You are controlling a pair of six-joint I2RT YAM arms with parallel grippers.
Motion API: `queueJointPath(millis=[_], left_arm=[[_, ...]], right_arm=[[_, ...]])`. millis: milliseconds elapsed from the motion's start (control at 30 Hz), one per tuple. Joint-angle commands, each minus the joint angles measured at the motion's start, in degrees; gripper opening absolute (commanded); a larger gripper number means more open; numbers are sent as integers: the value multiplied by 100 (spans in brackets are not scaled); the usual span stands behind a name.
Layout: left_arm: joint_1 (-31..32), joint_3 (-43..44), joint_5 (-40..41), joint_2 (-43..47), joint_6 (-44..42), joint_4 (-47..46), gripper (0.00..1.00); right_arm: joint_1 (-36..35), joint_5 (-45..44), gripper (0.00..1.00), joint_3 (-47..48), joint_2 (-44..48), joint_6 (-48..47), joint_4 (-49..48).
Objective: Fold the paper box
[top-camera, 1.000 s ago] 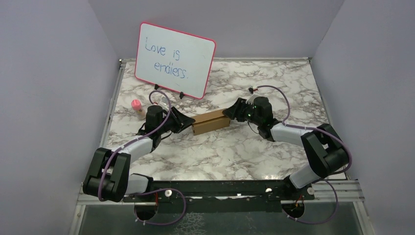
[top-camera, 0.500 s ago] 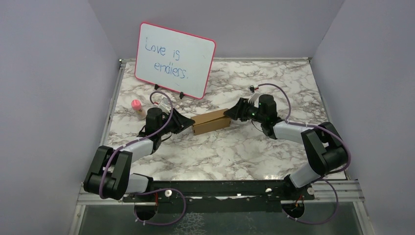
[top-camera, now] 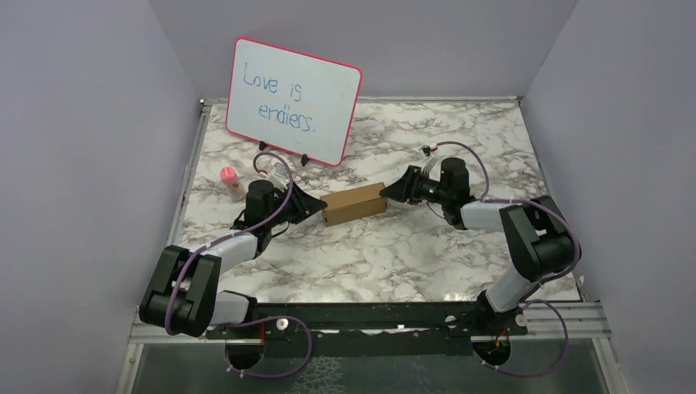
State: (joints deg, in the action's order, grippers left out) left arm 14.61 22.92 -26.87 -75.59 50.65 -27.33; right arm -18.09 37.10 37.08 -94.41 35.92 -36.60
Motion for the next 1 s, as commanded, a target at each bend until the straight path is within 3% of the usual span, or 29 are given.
queueJointPath(millis=[0, 600, 967], left_arm=[[-10, -201, 884, -182, -499, 1261, 19], [-9, -79, 743, -204, -556, 1320, 19], [-160, -349, 549, -204, -203, 1047, 18]], right_arm=[[273, 227, 44, -284, -318, 36, -79], [352, 1013, 39, 202, -741, 494, -379], [469, 865, 18, -548, -1392, 353, -921]])
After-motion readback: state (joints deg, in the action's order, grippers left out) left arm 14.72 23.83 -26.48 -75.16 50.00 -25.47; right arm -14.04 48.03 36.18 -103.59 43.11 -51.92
